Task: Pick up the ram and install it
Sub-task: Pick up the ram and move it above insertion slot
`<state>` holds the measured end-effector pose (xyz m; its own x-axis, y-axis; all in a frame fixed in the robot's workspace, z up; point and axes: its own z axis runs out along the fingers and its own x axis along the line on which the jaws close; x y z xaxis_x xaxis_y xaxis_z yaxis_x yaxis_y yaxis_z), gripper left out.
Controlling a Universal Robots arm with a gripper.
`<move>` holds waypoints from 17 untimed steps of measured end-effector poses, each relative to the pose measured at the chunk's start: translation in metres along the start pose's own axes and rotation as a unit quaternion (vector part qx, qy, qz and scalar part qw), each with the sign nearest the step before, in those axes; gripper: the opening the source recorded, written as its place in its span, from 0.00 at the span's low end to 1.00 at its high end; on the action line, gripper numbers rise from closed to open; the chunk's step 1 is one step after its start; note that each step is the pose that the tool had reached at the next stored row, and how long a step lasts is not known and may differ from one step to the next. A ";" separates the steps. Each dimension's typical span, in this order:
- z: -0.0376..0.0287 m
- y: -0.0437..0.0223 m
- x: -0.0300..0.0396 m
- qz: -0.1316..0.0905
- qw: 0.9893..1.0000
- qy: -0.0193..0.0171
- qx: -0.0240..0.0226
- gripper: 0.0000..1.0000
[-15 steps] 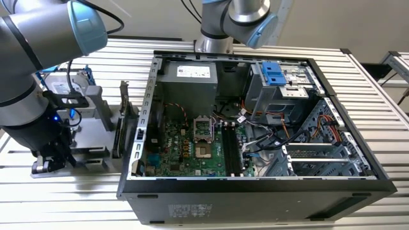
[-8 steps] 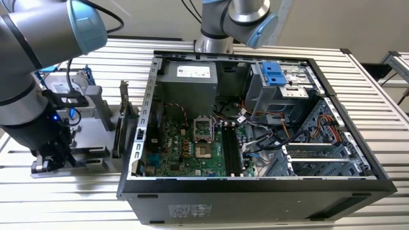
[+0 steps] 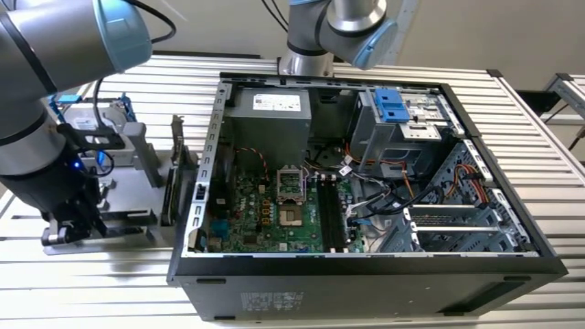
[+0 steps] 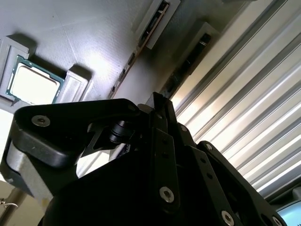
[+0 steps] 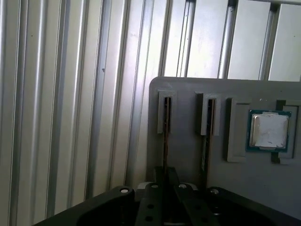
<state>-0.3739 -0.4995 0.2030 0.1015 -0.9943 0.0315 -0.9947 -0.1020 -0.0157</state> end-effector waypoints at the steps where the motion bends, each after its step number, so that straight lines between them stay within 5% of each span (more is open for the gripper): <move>1: -0.0007 0.0000 0.0000 0.000 1.000 0.000 0.000 0.00; 17: -0.0088 0.0002 0.0002 0.000 1.000 0.000 0.000 0.00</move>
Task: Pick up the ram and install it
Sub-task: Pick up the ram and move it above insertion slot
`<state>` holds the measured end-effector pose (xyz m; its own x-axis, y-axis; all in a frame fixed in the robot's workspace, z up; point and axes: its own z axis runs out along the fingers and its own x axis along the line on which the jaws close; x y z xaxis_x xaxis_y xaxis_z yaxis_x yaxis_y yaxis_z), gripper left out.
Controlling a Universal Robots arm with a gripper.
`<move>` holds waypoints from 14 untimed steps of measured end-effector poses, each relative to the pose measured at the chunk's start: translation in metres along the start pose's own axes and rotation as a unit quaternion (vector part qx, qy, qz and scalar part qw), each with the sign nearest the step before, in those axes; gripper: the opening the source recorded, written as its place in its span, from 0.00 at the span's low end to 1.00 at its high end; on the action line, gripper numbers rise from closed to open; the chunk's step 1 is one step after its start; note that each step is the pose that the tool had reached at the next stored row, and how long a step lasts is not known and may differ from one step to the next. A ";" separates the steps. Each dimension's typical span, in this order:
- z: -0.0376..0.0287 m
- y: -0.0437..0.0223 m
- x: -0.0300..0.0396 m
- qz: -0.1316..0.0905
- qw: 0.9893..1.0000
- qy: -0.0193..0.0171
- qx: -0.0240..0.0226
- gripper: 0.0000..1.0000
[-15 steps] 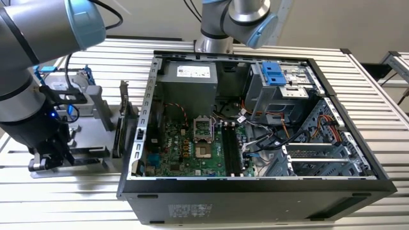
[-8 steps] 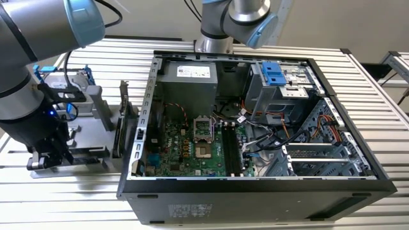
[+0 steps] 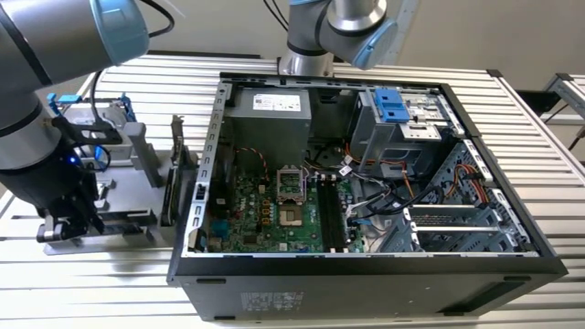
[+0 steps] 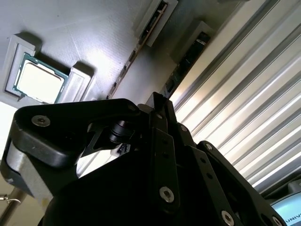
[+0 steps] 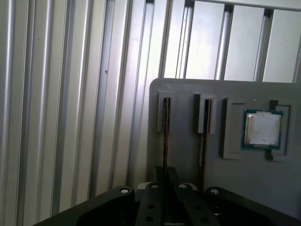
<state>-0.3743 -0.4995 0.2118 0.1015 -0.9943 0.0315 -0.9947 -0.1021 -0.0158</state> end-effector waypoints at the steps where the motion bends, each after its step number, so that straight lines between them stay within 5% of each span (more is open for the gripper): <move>1: -0.0003 0.0000 0.0000 0.000 1.000 0.000 0.000 0.00; 14: -0.0072 0.0002 0.0002 0.000 1.000 0.000 0.000 0.00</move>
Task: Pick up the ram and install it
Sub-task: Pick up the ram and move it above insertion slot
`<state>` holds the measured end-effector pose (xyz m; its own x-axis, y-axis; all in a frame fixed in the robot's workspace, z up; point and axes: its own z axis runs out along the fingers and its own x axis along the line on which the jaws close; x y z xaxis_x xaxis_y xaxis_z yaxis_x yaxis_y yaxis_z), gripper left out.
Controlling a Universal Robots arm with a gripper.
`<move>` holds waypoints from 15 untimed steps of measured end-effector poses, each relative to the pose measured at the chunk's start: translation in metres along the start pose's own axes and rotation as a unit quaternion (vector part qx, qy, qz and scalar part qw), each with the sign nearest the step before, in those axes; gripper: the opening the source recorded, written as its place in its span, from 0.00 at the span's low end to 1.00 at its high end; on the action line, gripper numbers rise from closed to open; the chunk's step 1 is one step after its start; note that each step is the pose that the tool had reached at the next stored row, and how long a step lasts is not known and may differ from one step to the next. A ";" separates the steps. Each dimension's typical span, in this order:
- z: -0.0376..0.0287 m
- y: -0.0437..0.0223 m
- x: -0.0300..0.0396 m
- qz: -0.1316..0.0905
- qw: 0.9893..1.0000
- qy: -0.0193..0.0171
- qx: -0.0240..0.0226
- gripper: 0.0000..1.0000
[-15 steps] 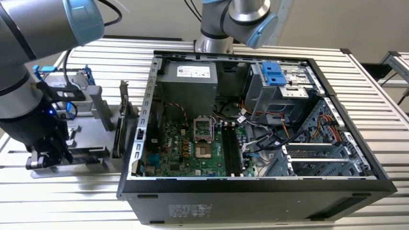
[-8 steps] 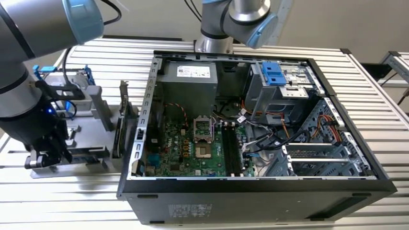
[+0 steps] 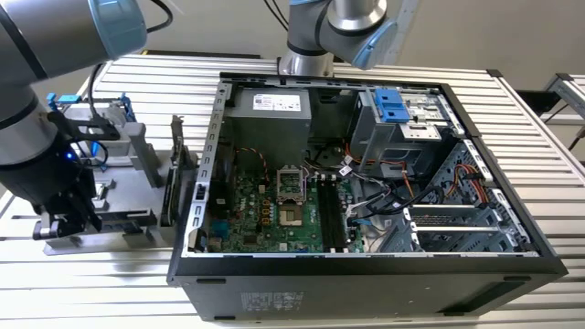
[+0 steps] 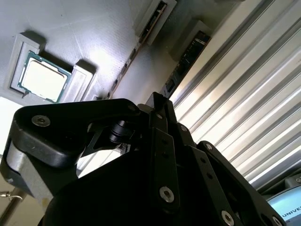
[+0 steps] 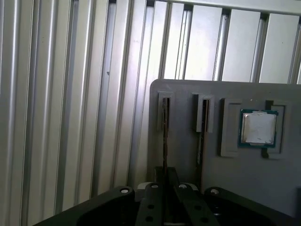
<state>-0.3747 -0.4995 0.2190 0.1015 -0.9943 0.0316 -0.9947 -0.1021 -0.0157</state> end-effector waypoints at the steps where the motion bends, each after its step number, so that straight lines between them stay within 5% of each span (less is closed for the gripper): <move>1: -0.0005 0.0000 0.0000 0.000 1.000 0.000 0.000 0.00; 15: -0.0063 0.0006 0.0001 0.000 1.000 0.000 0.000 0.00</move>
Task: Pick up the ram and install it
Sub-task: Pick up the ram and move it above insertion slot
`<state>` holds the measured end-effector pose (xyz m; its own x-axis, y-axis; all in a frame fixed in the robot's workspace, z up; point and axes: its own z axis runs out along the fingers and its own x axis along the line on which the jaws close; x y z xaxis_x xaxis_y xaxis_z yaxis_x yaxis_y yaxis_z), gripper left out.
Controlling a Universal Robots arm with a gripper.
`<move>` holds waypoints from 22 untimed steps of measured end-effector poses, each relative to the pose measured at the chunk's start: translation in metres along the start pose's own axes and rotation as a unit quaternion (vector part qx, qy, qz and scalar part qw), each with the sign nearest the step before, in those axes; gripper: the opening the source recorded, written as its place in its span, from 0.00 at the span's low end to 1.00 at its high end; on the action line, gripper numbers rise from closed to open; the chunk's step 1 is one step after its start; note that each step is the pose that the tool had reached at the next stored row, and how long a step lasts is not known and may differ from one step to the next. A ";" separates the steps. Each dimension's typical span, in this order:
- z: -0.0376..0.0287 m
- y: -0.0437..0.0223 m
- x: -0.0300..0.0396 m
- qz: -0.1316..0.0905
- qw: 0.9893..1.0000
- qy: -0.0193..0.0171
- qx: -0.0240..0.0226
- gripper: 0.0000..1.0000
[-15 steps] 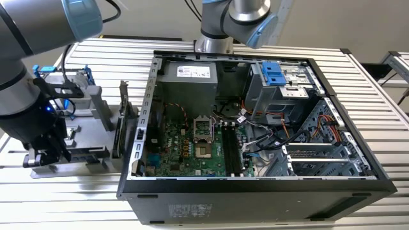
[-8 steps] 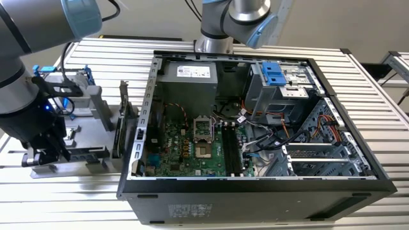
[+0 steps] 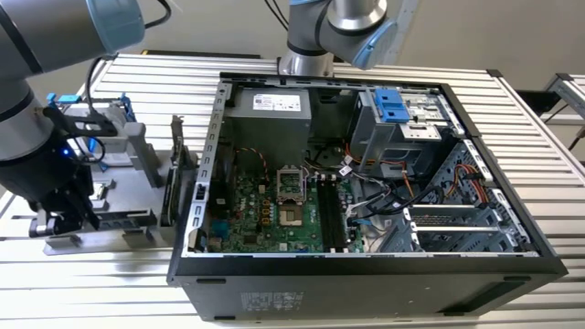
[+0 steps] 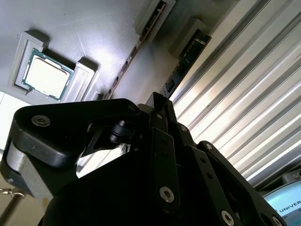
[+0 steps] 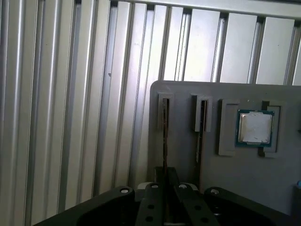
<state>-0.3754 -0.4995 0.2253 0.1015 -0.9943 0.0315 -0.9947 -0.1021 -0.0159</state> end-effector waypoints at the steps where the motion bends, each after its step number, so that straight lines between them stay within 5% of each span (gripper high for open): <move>1: -0.0005 0.0001 0.0000 0.000 1.000 0.000 0.000 0.00; 22: -0.0073 0.0011 0.0001 0.000 1.000 0.000 0.000 0.00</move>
<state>-0.3766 -0.4995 0.2325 0.1016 -0.9943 0.0315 -0.9946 -0.1021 -0.0158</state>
